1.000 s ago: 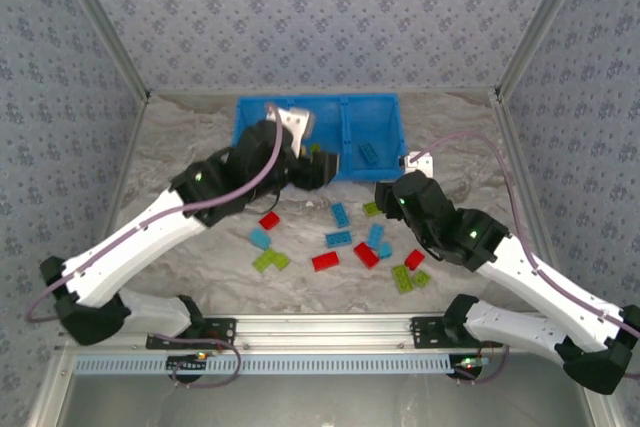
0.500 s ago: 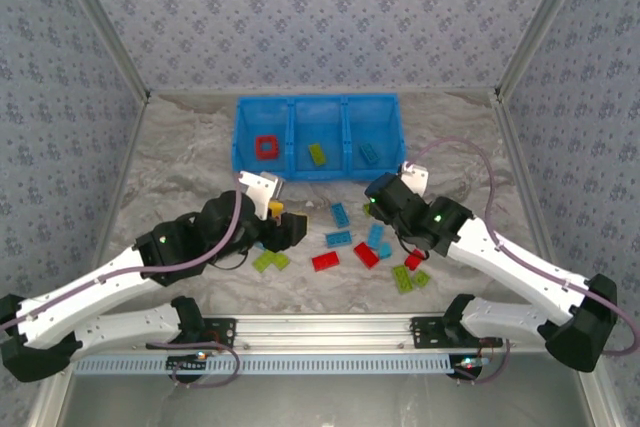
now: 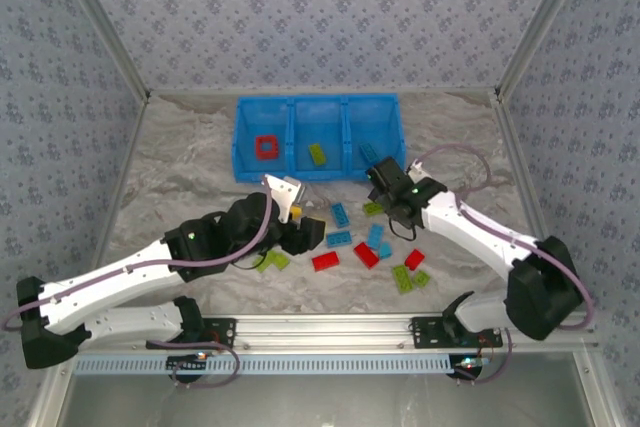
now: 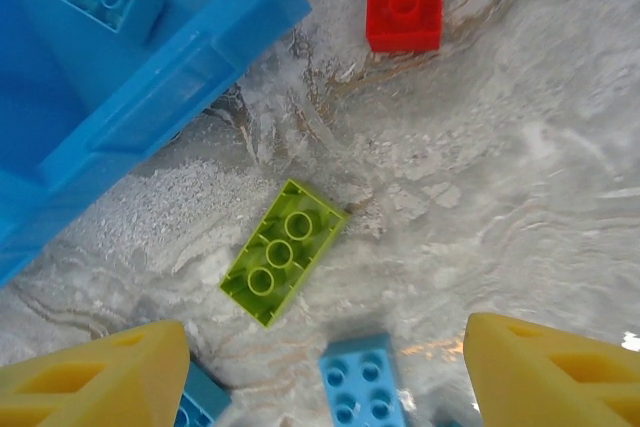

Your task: Sort the legos into containers by color

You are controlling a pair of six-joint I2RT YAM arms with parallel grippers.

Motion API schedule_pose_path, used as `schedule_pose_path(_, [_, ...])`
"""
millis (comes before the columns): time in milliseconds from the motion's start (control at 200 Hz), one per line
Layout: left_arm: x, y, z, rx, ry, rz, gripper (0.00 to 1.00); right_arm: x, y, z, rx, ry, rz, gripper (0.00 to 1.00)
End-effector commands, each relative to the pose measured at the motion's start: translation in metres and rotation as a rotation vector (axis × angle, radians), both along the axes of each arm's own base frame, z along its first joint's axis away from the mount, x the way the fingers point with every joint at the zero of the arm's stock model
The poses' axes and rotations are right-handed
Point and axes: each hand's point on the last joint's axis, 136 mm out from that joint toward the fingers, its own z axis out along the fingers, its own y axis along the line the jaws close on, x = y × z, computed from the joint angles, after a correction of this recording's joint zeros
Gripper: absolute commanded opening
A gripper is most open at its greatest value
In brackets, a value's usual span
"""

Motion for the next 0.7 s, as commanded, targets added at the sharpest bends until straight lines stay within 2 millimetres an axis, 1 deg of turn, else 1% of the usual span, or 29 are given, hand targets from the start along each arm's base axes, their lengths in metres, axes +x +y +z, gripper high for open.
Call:
schedule_pose_path(0, [0.001,-0.008,0.025,-0.057,-0.046,-0.018,0.67,0.014,0.016,-0.02,0.121,0.028,-0.06,0.75])
schedule_pose_path(105, [0.0,-0.007,0.026,-0.053,-0.046,-0.017,0.67,0.025,0.026,-0.039,0.153,0.073,-0.071,0.75])
schedule_pose_path(230, [-0.001,-0.004,0.026,-0.051,-0.049,-0.014,0.67,0.028,0.029,-0.065,0.164,0.161,-0.11,0.74])
schedule_pose_path(290, [-0.001,-0.003,0.026,-0.053,-0.048,-0.012,0.67,0.028,0.029,-0.073,0.173,0.182,-0.138,0.73])
schedule_pose_path(550, [-0.002,-0.002,0.027,-0.056,-0.047,-0.012,0.67,0.037,0.027,-0.083,0.137,0.174,-0.161,0.67])
schedule_pose_path(625, [-0.002,-0.002,0.027,-0.053,-0.048,-0.012,0.67,0.037,0.026,-0.087,0.133,0.185,-0.163,0.62])
schedule_pose_path(695, [-0.002,-0.002,0.027,-0.056,-0.048,-0.011,0.67,0.035,0.025,-0.089,0.128,0.189,-0.163,0.52])
